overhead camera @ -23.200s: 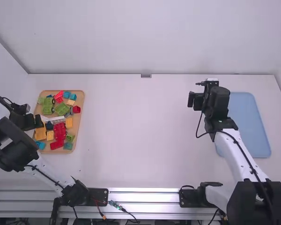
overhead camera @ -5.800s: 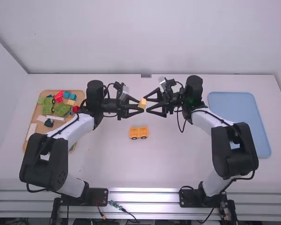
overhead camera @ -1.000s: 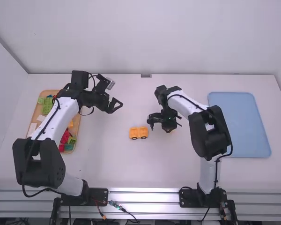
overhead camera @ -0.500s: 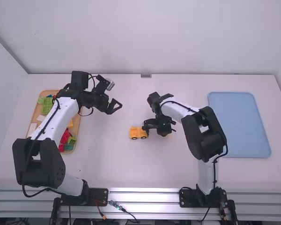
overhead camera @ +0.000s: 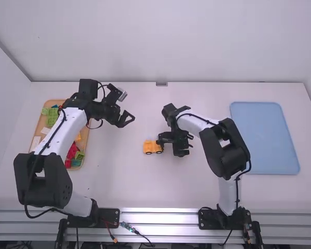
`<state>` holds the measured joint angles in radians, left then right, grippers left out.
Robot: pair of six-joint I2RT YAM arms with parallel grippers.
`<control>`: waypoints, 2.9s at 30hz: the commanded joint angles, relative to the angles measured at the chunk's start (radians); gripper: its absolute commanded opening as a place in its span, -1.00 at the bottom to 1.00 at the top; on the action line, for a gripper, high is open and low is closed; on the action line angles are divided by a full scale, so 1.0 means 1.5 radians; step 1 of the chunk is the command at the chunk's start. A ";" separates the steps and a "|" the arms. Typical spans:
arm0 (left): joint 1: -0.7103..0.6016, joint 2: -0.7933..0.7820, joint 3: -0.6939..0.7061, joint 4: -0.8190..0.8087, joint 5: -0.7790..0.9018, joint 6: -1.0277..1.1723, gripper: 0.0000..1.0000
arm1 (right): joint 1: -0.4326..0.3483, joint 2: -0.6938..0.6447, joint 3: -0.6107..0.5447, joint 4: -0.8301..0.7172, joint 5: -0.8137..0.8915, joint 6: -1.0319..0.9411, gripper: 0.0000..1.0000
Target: Assemble lego blocks to make yellow taxi
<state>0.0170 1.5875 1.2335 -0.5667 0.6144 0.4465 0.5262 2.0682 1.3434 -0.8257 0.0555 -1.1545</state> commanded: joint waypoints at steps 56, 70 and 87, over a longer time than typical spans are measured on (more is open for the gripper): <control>-0.056 -0.008 -0.462 0.553 0.266 0.411 0.98 | -0.255 -0.139 -0.240 0.311 -0.523 -0.178 0.98; -0.062 0.042 -0.457 0.598 0.294 0.394 0.98 | -0.256 -0.139 -0.402 0.563 -0.564 -0.187 0.98; -0.064 0.101 -0.429 0.601 0.301 0.400 0.98 | -0.283 -0.137 -0.384 0.498 -0.615 -0.255 0.99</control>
<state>-0.0742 1.7229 0.5770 0.3336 1.0367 1.0405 0.0925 1.8587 0.7525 -0.0795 -0.8429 -1.5253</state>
